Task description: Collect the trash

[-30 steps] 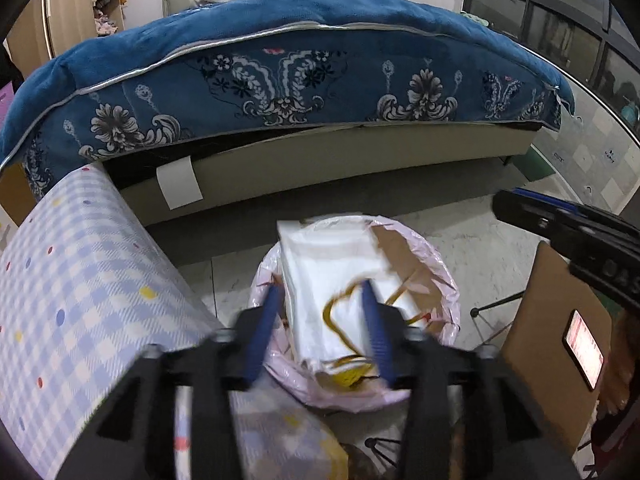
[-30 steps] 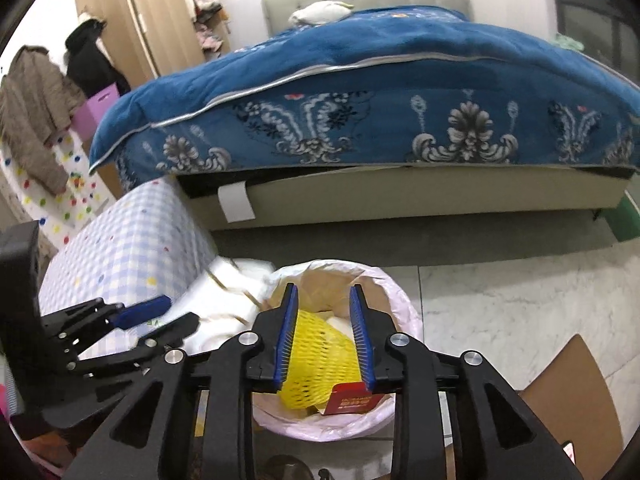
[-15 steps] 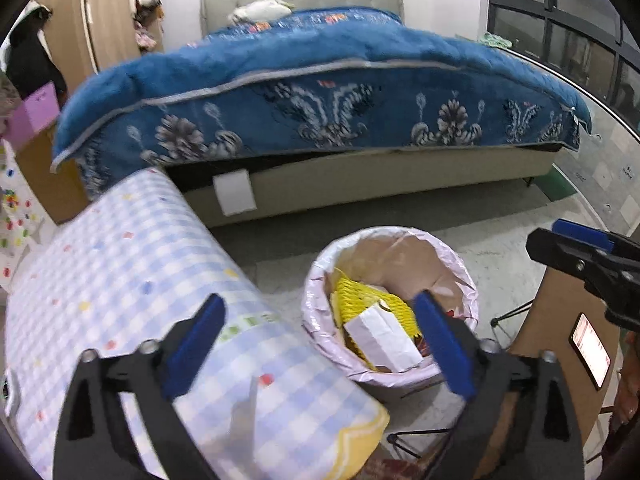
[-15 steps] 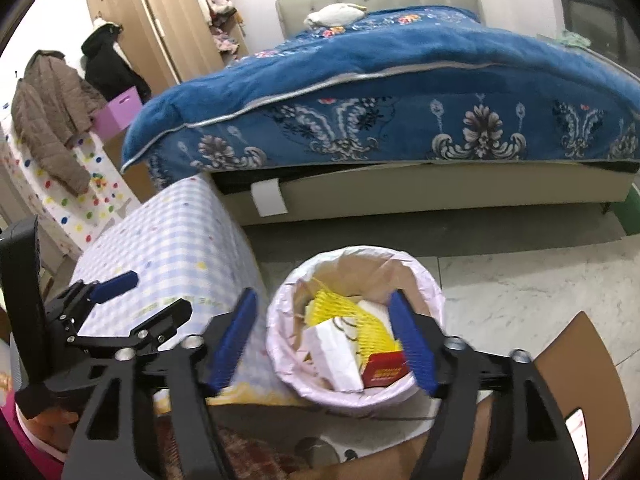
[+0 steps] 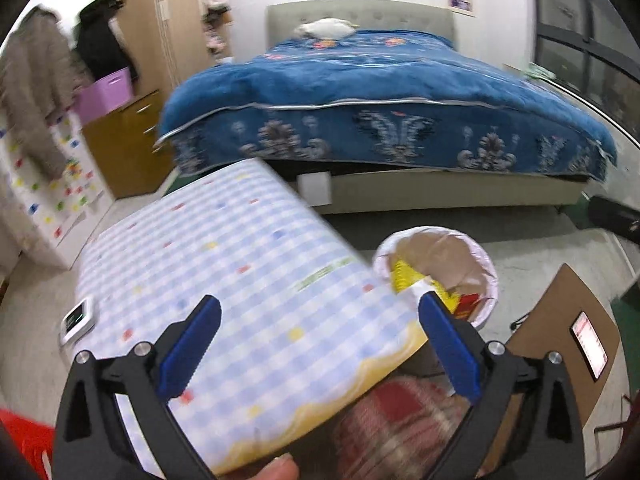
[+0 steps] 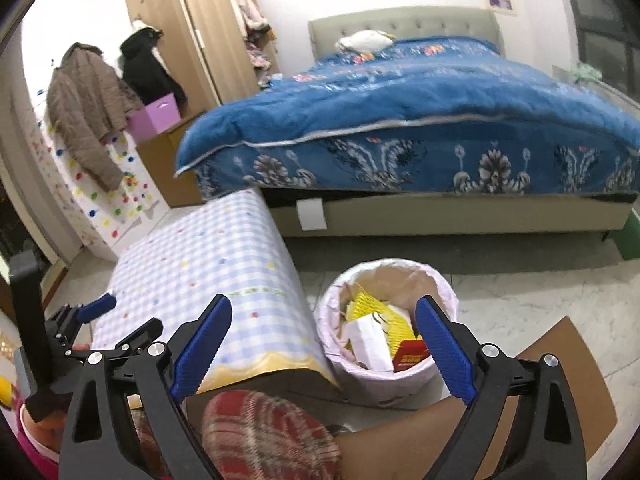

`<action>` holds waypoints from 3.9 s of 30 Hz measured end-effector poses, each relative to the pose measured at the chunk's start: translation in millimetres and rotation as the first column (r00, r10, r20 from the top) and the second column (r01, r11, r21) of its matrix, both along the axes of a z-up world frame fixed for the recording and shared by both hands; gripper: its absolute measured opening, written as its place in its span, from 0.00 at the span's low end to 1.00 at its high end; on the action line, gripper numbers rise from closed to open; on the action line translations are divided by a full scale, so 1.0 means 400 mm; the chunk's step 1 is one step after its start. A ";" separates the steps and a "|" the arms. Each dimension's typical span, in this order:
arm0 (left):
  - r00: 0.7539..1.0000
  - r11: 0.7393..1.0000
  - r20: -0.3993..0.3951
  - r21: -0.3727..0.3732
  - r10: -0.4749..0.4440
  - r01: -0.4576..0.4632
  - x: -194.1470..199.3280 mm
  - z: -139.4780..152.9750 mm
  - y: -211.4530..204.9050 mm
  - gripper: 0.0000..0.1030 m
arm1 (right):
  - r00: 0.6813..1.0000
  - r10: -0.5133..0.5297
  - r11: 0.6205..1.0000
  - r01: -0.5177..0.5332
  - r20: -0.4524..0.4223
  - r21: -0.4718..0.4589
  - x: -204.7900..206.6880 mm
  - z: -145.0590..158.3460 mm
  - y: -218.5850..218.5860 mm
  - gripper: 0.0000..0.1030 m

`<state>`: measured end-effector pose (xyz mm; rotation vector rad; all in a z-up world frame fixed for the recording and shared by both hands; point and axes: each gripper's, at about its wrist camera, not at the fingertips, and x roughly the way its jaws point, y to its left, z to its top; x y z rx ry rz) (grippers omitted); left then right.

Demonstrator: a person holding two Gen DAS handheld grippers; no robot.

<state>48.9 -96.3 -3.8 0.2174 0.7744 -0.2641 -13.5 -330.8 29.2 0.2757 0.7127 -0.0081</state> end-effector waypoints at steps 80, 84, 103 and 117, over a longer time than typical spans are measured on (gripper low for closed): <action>0.882 0.881 0.029 -0.058 0.471 -0.469 -0.234 0.116 0.493 0.93 | 0.919 0.390 0.915 -0.381 0.054 -0.130 -0.034 0.110 0.426 0.90; 0.882 0.881 0.029 -0.057 0.471 -0.469 -0.234 0.116 0.493 0.93 | 0.919 0.391 0.915 -0.381 0.054 -0.130 -0.034 0.110 0.426 0.90; 0.884 0.884 0.033 -0.054 0.467 -0.465 -0.234 0.118 0.481 0.93 | 0.921 0.386 0.917 -0.377 0.053 -0.127 -0.032 0.104 0.418 0.90; 0.872 0.871 -0.022 -0.034 0.490 -0.490 -0.180 0.054 0.506 0.93 | 0.933 0.359 0.928 -0.351 0.042 -0.124 -0.013 0.059 0.393 0.91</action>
